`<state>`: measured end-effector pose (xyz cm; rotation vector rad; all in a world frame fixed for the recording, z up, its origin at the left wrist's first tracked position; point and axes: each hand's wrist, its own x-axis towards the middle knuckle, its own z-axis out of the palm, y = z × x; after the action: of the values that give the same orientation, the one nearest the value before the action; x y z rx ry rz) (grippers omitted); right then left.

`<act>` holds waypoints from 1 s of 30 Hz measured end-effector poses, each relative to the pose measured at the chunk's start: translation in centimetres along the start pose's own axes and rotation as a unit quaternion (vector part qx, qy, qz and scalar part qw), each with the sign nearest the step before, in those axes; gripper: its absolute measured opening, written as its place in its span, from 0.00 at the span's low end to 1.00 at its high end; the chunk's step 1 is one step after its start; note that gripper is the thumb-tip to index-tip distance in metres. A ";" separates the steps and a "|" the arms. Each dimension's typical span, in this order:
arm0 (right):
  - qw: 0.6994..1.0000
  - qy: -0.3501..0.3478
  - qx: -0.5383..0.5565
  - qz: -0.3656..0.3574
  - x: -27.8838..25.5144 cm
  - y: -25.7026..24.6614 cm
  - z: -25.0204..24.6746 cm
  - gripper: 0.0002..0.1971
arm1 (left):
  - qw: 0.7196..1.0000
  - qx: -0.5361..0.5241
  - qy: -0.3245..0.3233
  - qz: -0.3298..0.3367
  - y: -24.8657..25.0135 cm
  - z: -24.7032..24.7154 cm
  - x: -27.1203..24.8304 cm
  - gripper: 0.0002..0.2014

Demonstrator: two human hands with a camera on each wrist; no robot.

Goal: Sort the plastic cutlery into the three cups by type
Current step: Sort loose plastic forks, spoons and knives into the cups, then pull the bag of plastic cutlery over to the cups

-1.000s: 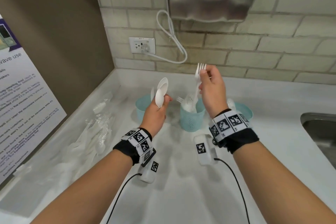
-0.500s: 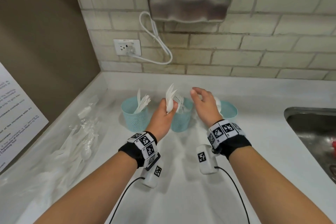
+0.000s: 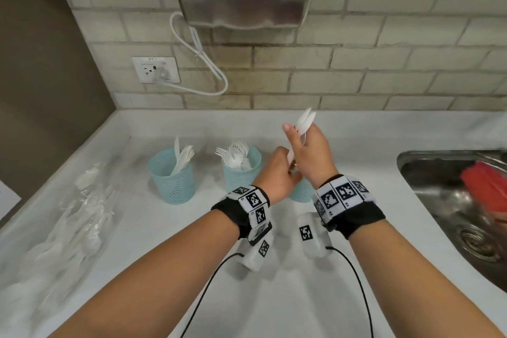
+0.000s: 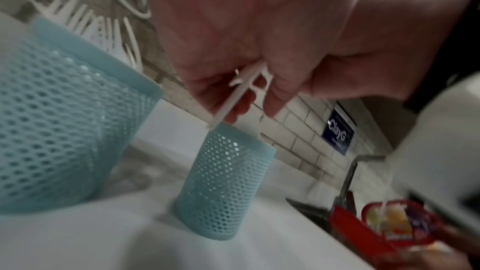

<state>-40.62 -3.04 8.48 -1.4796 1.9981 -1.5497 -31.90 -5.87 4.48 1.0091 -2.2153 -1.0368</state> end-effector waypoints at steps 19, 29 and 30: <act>0.985 -0.051 -0.110 0.119 0.6 6.6 -2.9 0.26 | 0.986 0.153 0.056 0.025 -1.8 2.2 0.6 0.12; 0.996 -0.014 -0.079 0.029 -4.5 0.8 -0.3 0.13 | 0.983 0.183 0.018 0.017 -1.7 -3.5 -5.8 0.16; 0.996 -0.046 -0.067 0.022 -5.2 -0.1 0.7 0.11 | 0.982 0.188 0.030 0.005 -2.3 -4.8 -6.9 0.14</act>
<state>-37.64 0.69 6.21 -1.5144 2.1025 -1.3298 -23.50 -3.51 4.64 1.1667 -2.4147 -0.5809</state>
